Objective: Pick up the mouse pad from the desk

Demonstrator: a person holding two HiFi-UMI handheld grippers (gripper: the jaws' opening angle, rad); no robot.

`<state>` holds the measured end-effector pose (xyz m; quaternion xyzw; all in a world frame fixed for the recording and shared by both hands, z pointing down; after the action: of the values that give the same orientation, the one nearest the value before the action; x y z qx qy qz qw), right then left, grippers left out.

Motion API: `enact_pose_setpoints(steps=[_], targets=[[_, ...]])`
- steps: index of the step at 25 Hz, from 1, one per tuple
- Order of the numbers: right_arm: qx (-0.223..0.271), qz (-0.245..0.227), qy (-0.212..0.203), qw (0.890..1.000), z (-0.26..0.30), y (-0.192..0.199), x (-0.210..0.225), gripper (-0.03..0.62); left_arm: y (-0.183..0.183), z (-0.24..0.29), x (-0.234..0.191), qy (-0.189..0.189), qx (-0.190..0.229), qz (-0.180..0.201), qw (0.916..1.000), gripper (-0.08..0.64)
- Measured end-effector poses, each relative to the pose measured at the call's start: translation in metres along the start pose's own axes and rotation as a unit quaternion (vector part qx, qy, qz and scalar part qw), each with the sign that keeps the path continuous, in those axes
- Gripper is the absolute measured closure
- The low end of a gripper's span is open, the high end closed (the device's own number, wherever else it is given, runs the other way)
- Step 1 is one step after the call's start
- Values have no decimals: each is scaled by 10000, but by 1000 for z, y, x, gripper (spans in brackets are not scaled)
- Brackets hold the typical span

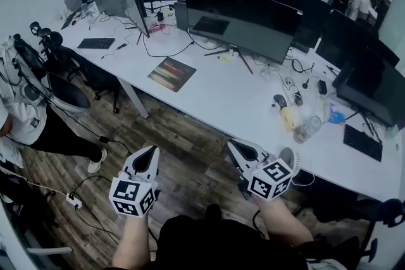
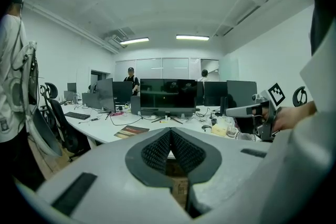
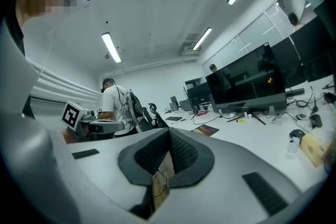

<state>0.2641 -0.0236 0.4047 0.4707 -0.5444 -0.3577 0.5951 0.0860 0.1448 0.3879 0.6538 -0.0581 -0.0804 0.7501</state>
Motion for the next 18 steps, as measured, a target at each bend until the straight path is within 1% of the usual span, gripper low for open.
enact_pose_setpoints(steps=[5,10,14,18], targets=[[-10,-82,18,10000,13,-3,11,589,3,20,-4,106,7,-39,9999,552],[-60,-157,145,9998,38,-1,21,589,6,46,-28,241,73,-101,9996,552],[-42,-232,369,9990,75,-2,31,589,3,77,-65,450,140,-120,9988,552],[-41,-257,546,9982,130,-3,36,589,-3,111,-117,643,165,-133,9977,552]])
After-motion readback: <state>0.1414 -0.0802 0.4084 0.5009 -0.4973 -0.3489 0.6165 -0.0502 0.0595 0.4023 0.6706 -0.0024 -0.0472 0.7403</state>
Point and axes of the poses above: the fingertips, and each gripper's own axes: z forward along the fingers, x to its right, y out of its underside, the point moved 4 cm from there along -z, backward along the fingers, and after that the axes turned 9 degrees about x, right-handed, at the moved point
